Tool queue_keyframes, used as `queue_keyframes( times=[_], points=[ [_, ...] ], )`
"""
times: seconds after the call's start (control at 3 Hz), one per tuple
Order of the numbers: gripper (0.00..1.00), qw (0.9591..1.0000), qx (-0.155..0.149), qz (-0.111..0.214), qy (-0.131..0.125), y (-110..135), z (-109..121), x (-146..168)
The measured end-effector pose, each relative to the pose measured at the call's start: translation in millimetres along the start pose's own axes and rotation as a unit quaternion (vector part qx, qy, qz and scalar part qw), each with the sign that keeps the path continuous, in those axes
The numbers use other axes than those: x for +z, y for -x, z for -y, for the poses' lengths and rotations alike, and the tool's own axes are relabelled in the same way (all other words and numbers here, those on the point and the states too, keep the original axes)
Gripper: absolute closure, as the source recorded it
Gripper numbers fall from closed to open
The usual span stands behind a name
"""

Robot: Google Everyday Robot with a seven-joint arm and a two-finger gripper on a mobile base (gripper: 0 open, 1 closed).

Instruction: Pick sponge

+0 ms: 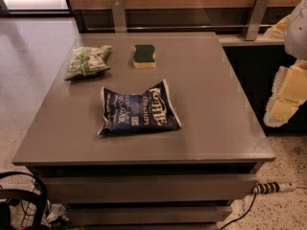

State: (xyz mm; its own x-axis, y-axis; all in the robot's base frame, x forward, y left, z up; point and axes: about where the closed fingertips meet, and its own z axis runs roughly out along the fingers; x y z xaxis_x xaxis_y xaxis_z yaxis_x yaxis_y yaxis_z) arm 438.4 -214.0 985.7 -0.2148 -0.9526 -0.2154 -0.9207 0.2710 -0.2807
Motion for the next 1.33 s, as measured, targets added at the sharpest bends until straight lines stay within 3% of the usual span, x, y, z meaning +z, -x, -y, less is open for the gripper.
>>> queue_keyframes(
  times=[0.33, 0.67, 1.0, 1.33],
  points=[
    [0.0, 1.0, 0.001, 0.003, -0.002, 1, 2, 1],
    [0.0, 0.9972, 0.022, 0.064, -0.03, 14, 38, 15],
    [0.0, 0.9874, 0.042, 0.142, -0.055, 39, 81, 44],
    [0.0, 0.9733, 0.069, 0.21, -0.062, 66, 101, 73]
  ],
)
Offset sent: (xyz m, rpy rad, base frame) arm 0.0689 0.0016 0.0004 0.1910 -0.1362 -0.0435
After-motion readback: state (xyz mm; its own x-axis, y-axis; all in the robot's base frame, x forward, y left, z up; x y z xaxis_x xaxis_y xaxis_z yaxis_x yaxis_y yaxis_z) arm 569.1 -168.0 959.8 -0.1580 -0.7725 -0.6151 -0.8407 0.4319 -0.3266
